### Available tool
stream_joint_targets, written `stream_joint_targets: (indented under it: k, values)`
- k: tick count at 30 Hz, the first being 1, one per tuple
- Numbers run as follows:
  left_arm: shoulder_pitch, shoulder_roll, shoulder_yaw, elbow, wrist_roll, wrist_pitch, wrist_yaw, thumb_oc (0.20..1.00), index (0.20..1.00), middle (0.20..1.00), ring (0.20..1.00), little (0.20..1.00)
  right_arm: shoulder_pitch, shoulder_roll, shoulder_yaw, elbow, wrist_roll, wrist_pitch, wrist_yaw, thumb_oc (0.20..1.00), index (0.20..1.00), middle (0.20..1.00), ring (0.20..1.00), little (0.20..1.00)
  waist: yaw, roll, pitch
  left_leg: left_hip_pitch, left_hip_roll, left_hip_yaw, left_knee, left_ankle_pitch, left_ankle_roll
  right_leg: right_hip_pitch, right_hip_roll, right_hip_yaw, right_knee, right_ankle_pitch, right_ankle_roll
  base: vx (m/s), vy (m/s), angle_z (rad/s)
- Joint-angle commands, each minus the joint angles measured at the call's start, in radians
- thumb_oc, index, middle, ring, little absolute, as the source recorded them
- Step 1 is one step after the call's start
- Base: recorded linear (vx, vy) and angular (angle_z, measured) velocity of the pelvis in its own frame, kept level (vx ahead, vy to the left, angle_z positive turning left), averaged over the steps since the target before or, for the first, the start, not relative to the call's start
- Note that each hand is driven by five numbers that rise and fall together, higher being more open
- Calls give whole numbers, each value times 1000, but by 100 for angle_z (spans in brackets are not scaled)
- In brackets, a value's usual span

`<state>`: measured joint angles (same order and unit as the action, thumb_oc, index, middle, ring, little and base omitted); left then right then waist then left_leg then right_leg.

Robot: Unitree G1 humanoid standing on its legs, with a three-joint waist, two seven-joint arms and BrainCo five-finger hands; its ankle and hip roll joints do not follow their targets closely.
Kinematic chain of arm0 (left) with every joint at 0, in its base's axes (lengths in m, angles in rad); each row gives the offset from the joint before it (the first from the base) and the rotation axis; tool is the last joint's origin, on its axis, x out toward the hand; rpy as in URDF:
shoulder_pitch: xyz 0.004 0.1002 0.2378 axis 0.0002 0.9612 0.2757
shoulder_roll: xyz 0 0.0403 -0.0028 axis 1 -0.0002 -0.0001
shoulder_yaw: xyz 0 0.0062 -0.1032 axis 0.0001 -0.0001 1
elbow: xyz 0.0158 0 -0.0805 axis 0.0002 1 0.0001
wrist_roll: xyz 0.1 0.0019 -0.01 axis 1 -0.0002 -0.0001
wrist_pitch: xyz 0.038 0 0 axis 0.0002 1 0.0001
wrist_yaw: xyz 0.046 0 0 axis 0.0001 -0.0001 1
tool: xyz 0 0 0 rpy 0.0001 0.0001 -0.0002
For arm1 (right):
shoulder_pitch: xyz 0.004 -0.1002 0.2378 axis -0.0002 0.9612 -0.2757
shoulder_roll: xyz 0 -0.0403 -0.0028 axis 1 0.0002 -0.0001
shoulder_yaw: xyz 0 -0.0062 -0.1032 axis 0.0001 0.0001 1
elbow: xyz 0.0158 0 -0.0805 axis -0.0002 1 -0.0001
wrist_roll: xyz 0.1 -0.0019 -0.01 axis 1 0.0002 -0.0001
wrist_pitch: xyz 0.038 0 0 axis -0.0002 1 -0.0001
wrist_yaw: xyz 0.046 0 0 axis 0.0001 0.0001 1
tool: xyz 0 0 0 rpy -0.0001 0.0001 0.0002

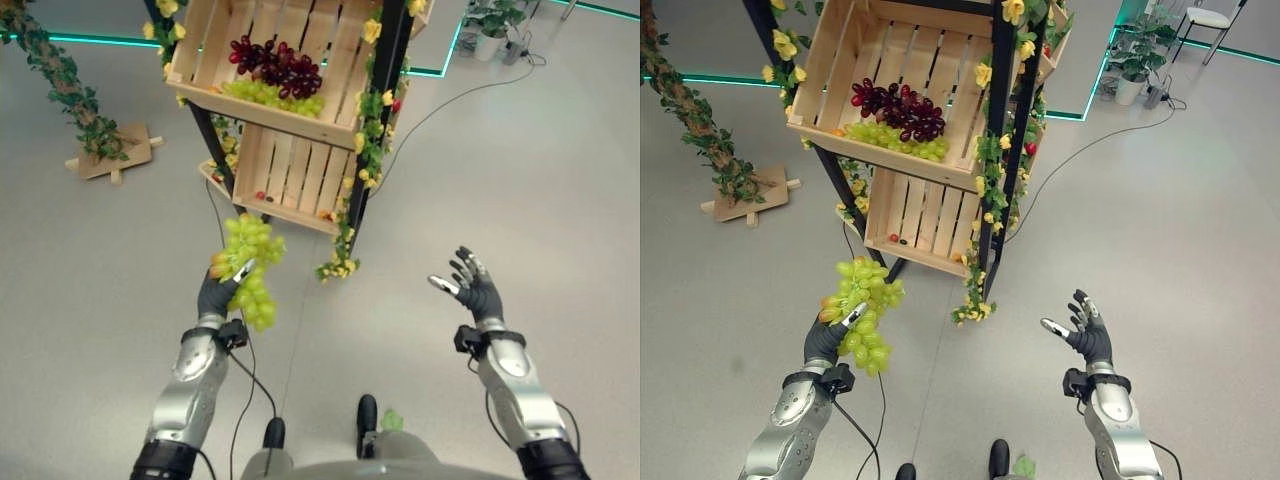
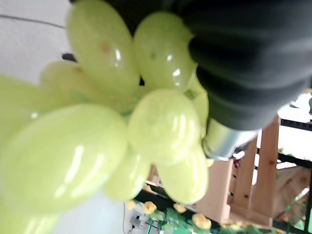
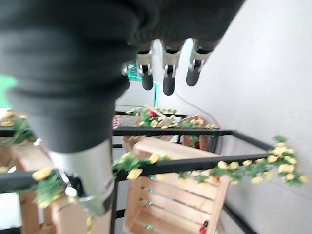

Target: Pick up the fruits from the basket on one side to the basket on the other side

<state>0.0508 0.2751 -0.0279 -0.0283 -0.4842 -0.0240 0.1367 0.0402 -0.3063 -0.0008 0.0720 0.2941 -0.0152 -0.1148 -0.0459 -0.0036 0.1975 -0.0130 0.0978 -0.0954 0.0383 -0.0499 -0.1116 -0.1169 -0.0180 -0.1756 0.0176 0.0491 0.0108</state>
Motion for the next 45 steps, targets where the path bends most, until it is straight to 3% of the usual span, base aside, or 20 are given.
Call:
stream_joint_targets:
  k: [1,2,4,5,6,7,8,9,10,12,13,17,19,27,36,45]
  values:
    - [-44,12,85,-112,-5,-82,-33,200,200,200,200,200,-23,-38,-24,-75,-28,-37,44,1000,1000,1000,1000,1000,33,-21,-8,-59,-194,18,294,-129,47,107,-66,-39,-7,-159,78,24,-22,-32]
    - [-45,12,85,-112,-6,-82,-33,200,200,200,200,200,-23,-38,-25,-76,-28,-37,44,1000,1000,1000,1000,1000,31,-20,-7,-65,-194,17,304,-133,47,107,-65,-40,-8,-158,78,8,-21,-22]
    - [-70,12,88,-110,-9,-92,-25,200,200,200,200,200,-33,-54,-29,-87,-17,-42,49,1000,1000,1000,1000,1000,48,-24,29,-164,-259,-11,507,-65,-23,132,-87,-42,-17,-164,63,-45,-16,0]
    - [-77,10,90,-108,-11,-94,-17,200,200,200,200,200,-41,-56,-28,-83,-16,-42,46,1000,1000,1000,1000,1000,49,-28,35,-196,-261,-15,511,-71,-34,139,-92,-42,-22,-168,60,54,27,1]
    - [-93,12,104,-105,-13,-96,1,200,200,200,200,200,-49,-53,-29,-62,-12,-40,39,1000,1000,1000,1000,1000,41,-24,26,-202,-154,-2,421,-88,-19,147,-105,-40,-19,-181,74,86,32,-1]
    - [-93,12,105,-105,-13,-96,1,200,200,200,200,200,-50,-54,-28,-61,-12,-41,38,1000,1000,1000,1000,1000,44,-24,28,-195,-151,1,417,-91,-20,149,-103,-36,-19,-183,73,216,195,-12]
    - [-100,21,123,-116,-22,-96,10,200,200,200,200,200,-51,-60,-35,-50,-14,-37,31,1000,1000,1000,1000,1000,41,-8,12,-166,4,2,244,-46,-30,156,-119,-38,-13,-196,100,155,114,-24]
    - [-99,19,123,-117,-22,-95,11,200,200,200,200,200,-50,-61,-34,-50,-14,-37,31,1000,1000,1000,1000,1000,42,-7,12,-146,10,5,213,-35,-35,158,-114,-36,-11,-199,97,227,197,-52]
    - [-105,30,129,-116,-16,-100,25,200,200,200,200,200,-57,-75,-28,-47,-8,-38,25,1000,1000,1000,1000,1000,42,6,10,-125,68,-11,125,26,-31,153,-117,-25,11,-211,105,97,49,-44]
    - [-112,27,131,-102,-24,-101,30,200,200,200,200,200,-64,-88,-20,-47,-12,-37,30,1000,1000,1000,1000,1000,41,16,10,-117,62,-22,107,30,-33,152,-114,-20,20,-215,104,99,119,-22]
    - [-118,27,152,-89,-30,-103,40,200,200,200,200,200,-54,-93,-23,-59,-25,-27,43,1000,1000,1000,1000,1000,30,39,1,-104,75,9,47,47,-58,169,-115,-23,12,-220,114,104,142,-5]
    - [-115,43,174,-94,-27,-113,36,200,200,200,200,200,-41,-78,-35,-69,-30,-23,60,1000,1000,1000,1000,1000,31,44,-29,-68,62,32,19,30,-63,188,-123,-40,0,-206,119,147,100,17]
    - [-100,66,216,-115,-22,-112,39,200,200,200,200,200,-36,-65,-38,-72,-20,-17,77,1000,1000,1000,1000,1000,36,41,-49,-29,55,49,-50,32,-56,190,-141,-47,-9,-193,134,149,168,26]
    - [-151,159,262,-112,-24,-123,42,200,200,200,200,200,-61,-70,-1,-87,-16,-1,143,1000,1000,1000,1000,1000,47,10,-62,-28,14,64,-44,-4,-17,185,-201,-54,-1,-170,176,68,119,7]
    - [-382,372,184,45,-94,-154,87,200,200,200,200,200,-121,-73,110,-56,-18,8,175,1000,1000,1000,1000,1000,35,-6,-77,-43,-31,83,-31,-34,20,155,-252,-36,44,-147,214,64,100,-4]
    - [-604,528,41,68,-168,-172,80,200,200,200,200,200,-140,-70,154,-4,-27,14,173,1000,1000,1000,1000,1000,26,1,-86,-45,-46,89,-19,-47,27,152,-260,-35,64,-141,224,54,26,-1]
